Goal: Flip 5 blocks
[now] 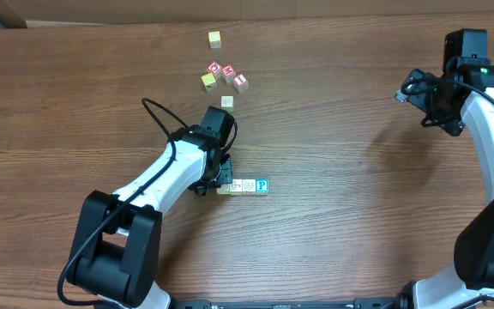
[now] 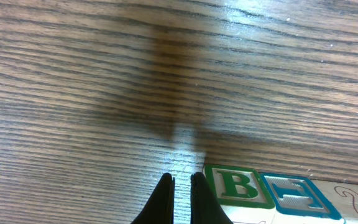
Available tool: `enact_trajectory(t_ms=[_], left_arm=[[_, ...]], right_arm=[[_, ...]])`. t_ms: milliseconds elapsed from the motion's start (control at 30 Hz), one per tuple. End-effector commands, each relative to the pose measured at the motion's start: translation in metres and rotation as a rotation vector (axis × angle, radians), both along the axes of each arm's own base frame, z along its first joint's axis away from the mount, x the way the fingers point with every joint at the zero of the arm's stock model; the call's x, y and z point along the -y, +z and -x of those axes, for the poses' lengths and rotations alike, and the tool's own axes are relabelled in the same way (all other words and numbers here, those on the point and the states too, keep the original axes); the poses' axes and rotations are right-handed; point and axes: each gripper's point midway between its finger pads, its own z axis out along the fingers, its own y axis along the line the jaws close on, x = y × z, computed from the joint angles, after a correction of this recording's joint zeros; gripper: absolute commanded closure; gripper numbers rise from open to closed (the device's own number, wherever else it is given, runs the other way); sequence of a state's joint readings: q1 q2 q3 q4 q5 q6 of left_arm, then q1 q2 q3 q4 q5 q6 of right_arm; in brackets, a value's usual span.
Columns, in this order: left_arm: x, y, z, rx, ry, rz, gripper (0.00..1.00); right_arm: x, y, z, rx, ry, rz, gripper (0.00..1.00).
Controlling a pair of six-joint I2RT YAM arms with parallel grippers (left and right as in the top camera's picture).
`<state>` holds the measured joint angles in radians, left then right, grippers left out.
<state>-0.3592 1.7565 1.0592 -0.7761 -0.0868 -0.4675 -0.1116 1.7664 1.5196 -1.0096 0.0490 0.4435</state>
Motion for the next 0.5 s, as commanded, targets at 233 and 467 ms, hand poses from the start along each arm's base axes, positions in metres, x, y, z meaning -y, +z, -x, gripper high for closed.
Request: enact_trajectory(t_ms=[233,467], left_arm=[[-0.014,0.035,-0.019,0.027,0.027,-0.023,0.96],[-0.045,0.104,-0.05,0.095,0.145,0.003,0.96]], right_arm=[[0.001,0.011,-0.004,0.033,0.004,0.007,0.0],[0.001,0.011,-0.004,0.032,0.004,0.007,0.0]])
